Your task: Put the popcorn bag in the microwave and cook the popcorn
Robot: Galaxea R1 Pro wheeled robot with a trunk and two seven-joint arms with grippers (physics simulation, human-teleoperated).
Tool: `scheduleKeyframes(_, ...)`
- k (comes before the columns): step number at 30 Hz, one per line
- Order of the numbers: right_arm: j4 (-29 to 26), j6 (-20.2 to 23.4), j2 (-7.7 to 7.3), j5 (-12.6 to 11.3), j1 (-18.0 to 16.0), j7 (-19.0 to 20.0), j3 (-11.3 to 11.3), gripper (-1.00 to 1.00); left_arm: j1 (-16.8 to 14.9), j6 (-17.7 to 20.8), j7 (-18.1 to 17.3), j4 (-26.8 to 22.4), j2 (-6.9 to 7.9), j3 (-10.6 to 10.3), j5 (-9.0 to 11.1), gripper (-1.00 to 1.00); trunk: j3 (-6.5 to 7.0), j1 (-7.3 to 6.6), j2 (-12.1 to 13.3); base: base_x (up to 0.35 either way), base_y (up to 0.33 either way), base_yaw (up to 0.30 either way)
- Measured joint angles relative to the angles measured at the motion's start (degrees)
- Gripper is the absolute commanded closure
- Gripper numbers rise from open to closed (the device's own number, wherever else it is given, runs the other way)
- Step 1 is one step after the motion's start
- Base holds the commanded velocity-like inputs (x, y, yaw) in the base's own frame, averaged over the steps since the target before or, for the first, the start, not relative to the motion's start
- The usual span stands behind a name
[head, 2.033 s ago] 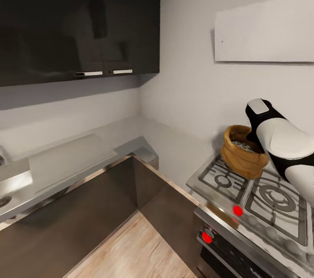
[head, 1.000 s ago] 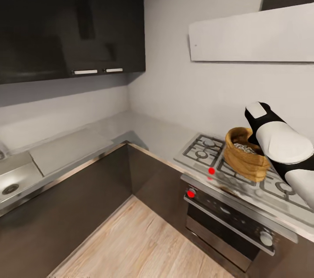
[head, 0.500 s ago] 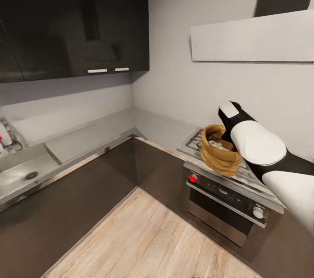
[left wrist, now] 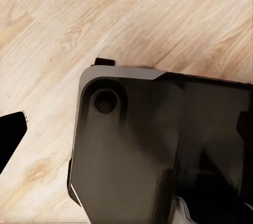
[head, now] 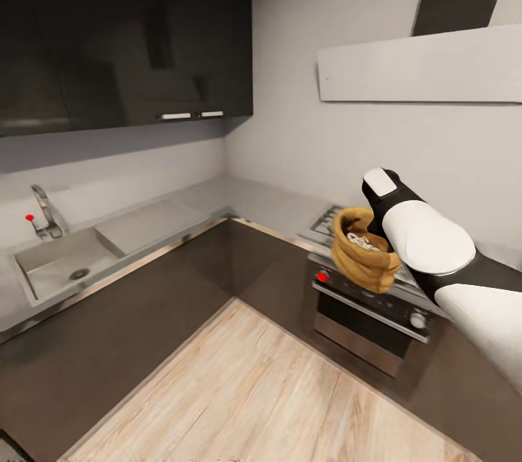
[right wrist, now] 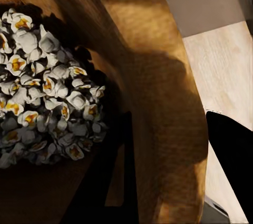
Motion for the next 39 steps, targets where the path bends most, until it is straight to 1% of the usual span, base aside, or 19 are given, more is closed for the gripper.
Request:
scheduleKeyframes(8, -0.1, 0.0, -0.19, -0.1, 0.0, -0.1, -0.2, 1.00, 0.0, 0.0, 0.0, 0.0, 0.00, 0.0, 0.0, -1.00, -0.31, 0.00, 0.0, -0.329, 0.127, -0.208)
scheduleKeyframes(28, 0.0, 0.0, -0.66, 0.3, 0.1, 0.1, -0.1, 1.00, 0.0, 0.0, 0.0, 0.0, 0.09, 0.0, 0.0, -1.00, -0.33, 0.01, 0.0, -0.329, 0.127, -0.009)
scheduleKeyframes(34, 0.0, 0.1, -0.71, 0.2, 0.5, 0.1, -0.1, 1.00, 0.0, 0.0, 0.0, 0.0, 0.07, 0.0, 0.0, -1.00, -0.49, 0.00, 0.0, -0.329, 0.122, -0.244)
scheduleKeyframes(39, 0.0, 0.4, -0.70, 0.2, 0.5, 0.2, -0.1, 1.00, 0.0, 0.0, 0.0, 0.0, 0.01, -0.1, 0.0, -1.00, -0.67, 0.01, 0.0, -0.340, -0.003, -0.270)
